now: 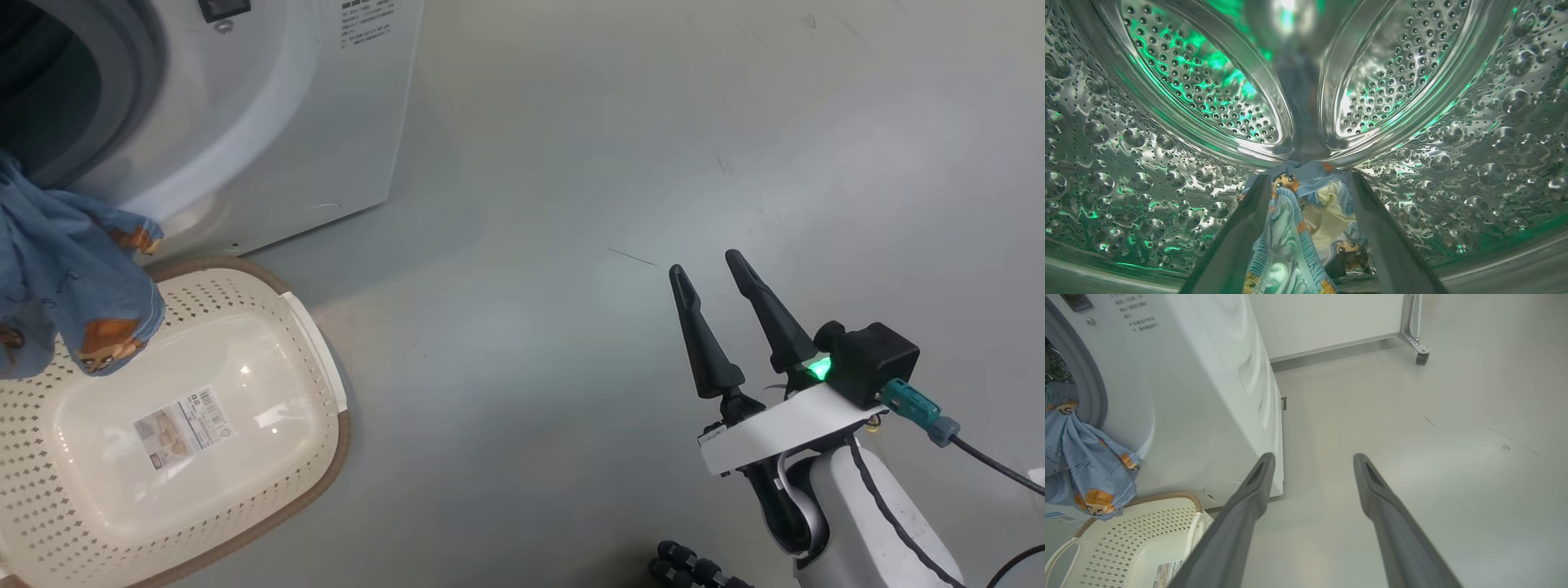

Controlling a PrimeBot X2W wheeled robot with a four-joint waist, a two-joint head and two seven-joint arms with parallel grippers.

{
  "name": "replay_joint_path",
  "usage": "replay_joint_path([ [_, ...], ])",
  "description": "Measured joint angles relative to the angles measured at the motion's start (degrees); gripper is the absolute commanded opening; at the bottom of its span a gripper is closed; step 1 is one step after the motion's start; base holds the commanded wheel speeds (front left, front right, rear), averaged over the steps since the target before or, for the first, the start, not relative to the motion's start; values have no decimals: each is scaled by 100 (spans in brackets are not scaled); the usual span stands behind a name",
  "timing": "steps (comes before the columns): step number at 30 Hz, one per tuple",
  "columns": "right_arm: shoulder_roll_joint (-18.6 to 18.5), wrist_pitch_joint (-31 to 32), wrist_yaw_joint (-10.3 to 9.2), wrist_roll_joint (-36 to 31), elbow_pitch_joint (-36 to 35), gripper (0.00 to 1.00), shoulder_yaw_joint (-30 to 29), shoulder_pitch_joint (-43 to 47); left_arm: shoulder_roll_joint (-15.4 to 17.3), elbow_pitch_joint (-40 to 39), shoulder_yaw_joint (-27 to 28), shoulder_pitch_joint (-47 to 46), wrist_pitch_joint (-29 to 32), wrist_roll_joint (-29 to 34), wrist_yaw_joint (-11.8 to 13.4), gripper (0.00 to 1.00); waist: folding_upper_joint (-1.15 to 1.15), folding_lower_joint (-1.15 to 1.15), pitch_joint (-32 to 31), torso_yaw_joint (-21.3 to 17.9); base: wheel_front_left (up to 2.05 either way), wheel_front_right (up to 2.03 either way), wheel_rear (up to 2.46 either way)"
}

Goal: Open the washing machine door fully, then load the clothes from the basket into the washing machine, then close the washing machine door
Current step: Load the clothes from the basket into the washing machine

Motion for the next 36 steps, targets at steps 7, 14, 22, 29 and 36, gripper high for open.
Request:
replay_joint_path([
  [7, -5, 0, -1, -137, 115, 100, -207, 2, -422, 240, 32, 359, -420, -123, 52, 100, 0, 0, -342, 225, 0, 0, 0],
  [14, -9, 0, 0, -398, 135, 100, -497, 6, -931, 242, -223, 653, -790, -123, -18, 100, 0, -1, -616, 609, 0, 0, 0],
  [22, -159, 0, 0, -546, 71, 100, -804, 5, -1505, 160, -285, 1290, -1106, -392, -264, 100, 0, -1, -788, 1185, 0, 0, 0],
  [29, -202, 0, 0, -664, 43, 100, -918, 5, -1782, -111, -354, 1841, -1247, -469, -476, 100, 0, -1, -866, 1694, 0, 0, 0],
  [36, -188, 0, 0, -713, 21, 100, -811, 4, -1749, -490, -423, 2545, -1303, -465, -554, 100, 0, 0, -896, 2074, 0, 0, 0],
])
